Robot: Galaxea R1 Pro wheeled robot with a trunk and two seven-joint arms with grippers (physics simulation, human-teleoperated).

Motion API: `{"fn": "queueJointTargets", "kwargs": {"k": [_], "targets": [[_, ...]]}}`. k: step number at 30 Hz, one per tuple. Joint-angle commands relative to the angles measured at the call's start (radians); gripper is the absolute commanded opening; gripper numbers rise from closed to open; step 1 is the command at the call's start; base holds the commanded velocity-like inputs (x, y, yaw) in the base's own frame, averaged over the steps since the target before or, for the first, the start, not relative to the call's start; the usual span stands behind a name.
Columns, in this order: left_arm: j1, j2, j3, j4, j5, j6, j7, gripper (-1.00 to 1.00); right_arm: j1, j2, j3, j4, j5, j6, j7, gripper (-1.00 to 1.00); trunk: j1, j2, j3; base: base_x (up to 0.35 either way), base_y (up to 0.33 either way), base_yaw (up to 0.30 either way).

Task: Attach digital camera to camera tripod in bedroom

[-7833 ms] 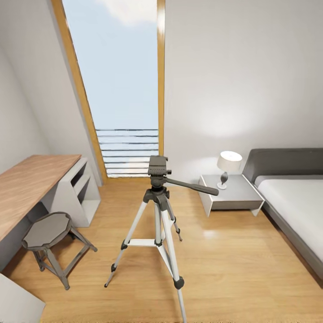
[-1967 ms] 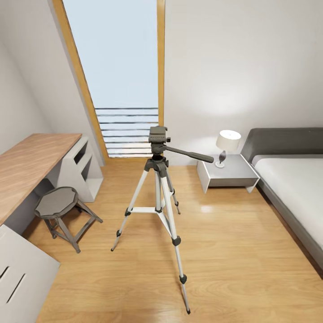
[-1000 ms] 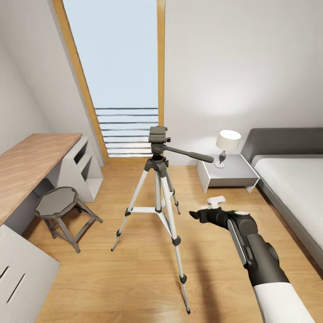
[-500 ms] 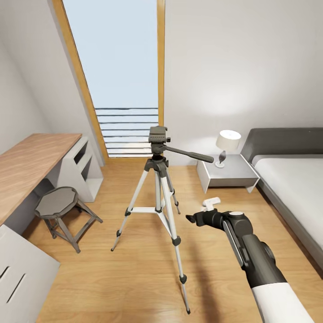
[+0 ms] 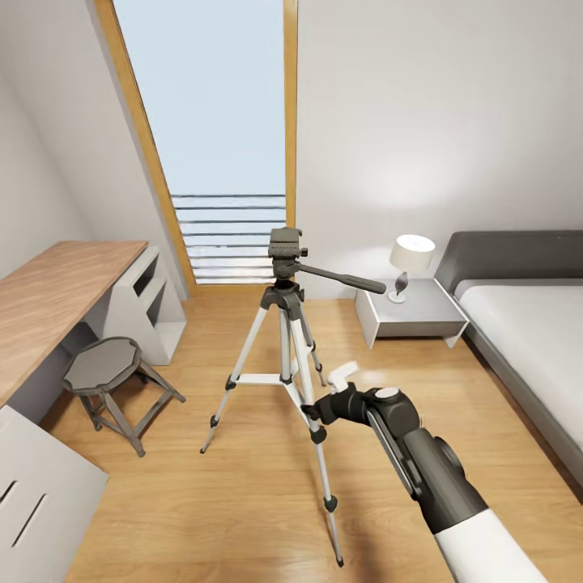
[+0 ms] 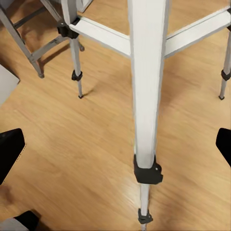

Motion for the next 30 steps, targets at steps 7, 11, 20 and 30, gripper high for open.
{"fn": "queueJointTargets", "kwargs": {"k": [7,11,20,30], "targets": [[-0.001,0.001,-0.005,0.0,0.003,0.002,-0.003,-1.0,-0.001,0.006,0.012,-0.004,0.009,0.003,0.007,1.0,0.001,-0.002,-0.002,0.0,0.0,0.0],[-0.001,0.001,-0.005,0.0,0.003,0.001,-0.003,-1.0,-0.001,0.007,0.012,-0.005,0.01,0.002,0.003,1.0,0.001,-0.002,-0.002,0.0,0.0,0.0],[-0.001,0.001,-0.006,0.0,0.0,0.001,-0.002,-1.0,-0.001,0.01,0.005,0.004,0.01,0.001,-0.006,1.0,0.001,-0.002,-0.002,0.0,0.0,0.0],[-0.001,-0.007,-0.008,0.0,-0.002,0.001,0.0,-1.0,-0.001,0.068,0.003,0.005,-0.004,-0.019,-0.084,1.0,0.001,-0.002,-0.002,0.0,0.0,0.0]]}}
